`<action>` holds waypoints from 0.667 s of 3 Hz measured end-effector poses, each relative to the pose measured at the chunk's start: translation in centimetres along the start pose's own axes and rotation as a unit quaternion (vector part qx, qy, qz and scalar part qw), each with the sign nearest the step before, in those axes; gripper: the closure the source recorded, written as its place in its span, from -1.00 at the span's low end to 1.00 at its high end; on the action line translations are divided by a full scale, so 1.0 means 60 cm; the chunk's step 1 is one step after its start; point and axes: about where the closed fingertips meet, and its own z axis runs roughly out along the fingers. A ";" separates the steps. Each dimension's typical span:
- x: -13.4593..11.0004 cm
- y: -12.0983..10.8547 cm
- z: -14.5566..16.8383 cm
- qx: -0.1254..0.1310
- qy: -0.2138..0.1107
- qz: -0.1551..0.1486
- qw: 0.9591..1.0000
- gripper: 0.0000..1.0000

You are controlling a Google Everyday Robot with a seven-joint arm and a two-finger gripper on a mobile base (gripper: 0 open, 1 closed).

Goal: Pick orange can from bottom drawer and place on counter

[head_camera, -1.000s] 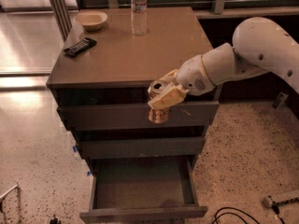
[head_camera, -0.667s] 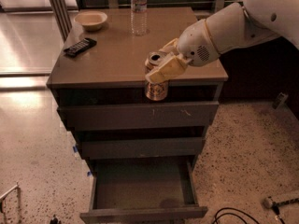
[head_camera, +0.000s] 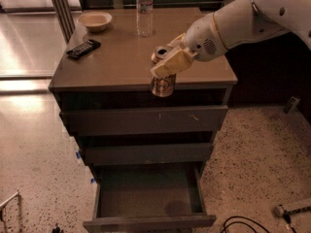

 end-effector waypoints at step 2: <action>0.024 -0.122 0.023 0.030 -0.007 0.042 0.999 1.00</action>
Offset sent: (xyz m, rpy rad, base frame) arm 0.1261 -0.0314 -0.0411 0.0355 0.0417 -0.1686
